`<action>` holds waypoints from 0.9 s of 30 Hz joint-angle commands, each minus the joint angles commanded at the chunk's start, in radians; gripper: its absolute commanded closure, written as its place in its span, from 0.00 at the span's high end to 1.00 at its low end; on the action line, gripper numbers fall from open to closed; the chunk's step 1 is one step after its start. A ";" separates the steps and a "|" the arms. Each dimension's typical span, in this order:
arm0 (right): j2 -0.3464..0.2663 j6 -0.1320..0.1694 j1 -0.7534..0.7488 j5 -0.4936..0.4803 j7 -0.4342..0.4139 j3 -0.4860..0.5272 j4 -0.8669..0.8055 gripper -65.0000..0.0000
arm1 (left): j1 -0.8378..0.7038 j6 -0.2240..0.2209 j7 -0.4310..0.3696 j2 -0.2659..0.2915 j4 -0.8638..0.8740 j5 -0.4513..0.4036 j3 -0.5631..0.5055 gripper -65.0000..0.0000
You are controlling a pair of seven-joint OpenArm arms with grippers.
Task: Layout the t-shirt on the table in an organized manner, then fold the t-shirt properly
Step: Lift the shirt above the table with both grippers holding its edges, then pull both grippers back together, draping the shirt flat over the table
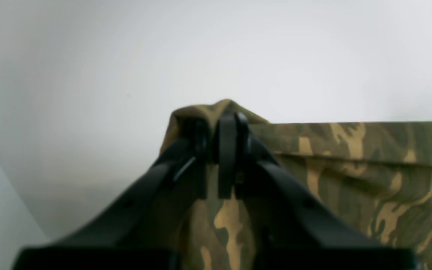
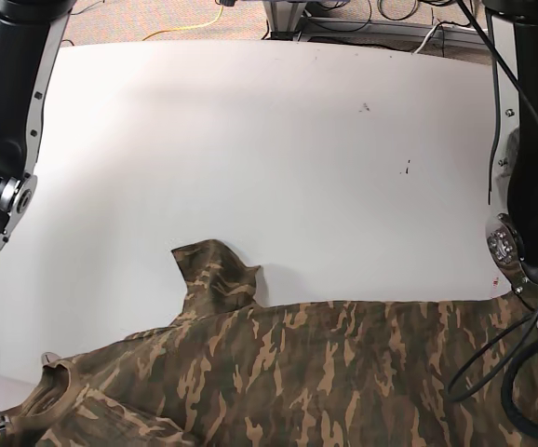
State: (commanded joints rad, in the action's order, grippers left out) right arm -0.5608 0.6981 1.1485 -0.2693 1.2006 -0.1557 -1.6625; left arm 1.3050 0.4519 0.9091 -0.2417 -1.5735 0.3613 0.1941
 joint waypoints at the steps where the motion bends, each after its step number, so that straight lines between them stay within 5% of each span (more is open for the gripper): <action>1: 0.000 0.000 -0.011 0.000 0.002 0.000 0.000 0.01 | -0.002 0.000 0.020 0.000 0.000 0.000 0.003 0.01; 12: -0.006 0.000 -0.245 -0.005 0.057 -0.046 -0.166 0.01 | -0.172 0.006 0.180 0.000 -0.084 0.006 0.089 0.01; 27: 0.035 0.000 -0.717 -0.008 0.121 -0.249 -0.374 0.01 | -0.605 0.026 0.374 -0.014 -0.290 0.175 0.264 0.01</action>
State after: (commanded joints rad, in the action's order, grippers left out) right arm -0.5255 0.6981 0.4319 -0.2770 1.3218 -0.4043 -2.0369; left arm 0.7004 0.4780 1.2835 -0.2555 -1.8635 0.5363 0.4580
